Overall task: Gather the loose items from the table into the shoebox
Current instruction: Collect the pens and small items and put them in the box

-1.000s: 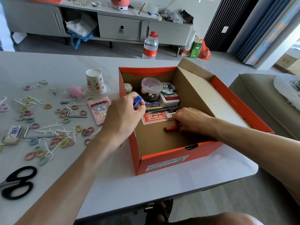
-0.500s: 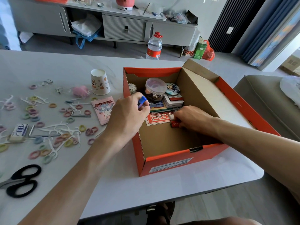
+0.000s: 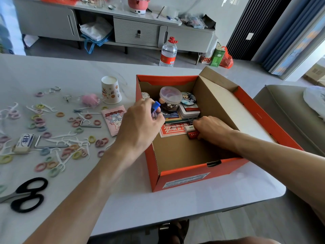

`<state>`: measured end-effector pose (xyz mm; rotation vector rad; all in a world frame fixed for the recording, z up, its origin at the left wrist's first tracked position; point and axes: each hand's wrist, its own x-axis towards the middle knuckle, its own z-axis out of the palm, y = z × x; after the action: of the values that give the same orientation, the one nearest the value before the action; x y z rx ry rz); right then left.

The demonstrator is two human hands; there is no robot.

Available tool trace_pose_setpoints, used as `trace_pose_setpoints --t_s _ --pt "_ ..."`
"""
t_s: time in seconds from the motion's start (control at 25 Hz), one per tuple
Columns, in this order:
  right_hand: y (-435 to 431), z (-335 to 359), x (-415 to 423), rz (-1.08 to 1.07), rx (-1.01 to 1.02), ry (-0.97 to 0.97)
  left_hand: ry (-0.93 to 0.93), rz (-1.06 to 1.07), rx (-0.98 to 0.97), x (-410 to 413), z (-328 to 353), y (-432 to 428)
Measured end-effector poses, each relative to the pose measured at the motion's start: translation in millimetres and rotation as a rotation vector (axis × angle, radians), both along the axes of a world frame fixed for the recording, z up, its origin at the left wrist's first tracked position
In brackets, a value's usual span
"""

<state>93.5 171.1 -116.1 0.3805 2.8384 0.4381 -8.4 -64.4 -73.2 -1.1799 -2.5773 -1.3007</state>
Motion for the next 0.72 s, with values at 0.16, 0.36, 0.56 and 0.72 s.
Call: trace_pose_setpoints --t_s 0.16,0.36,0.56,0.72 --pt "-8 10 3 -0.052 -0.118 0.135 -0.007 -0.080 -0.032 -7 7 -3" --pt "-65 73 -20 -0.171 -1.261 0.710 0.056 -0.181 -0.053 -9 11 -10" --pt "-98 90 -31 -0.133 -1.236 0.648 -0.098 -0.180 0.065 -9 7 -13" --pt "-82 91 -22 -0.260 -1.364 0.681 -0.229 -0.096 0.131 -17 3 -11"
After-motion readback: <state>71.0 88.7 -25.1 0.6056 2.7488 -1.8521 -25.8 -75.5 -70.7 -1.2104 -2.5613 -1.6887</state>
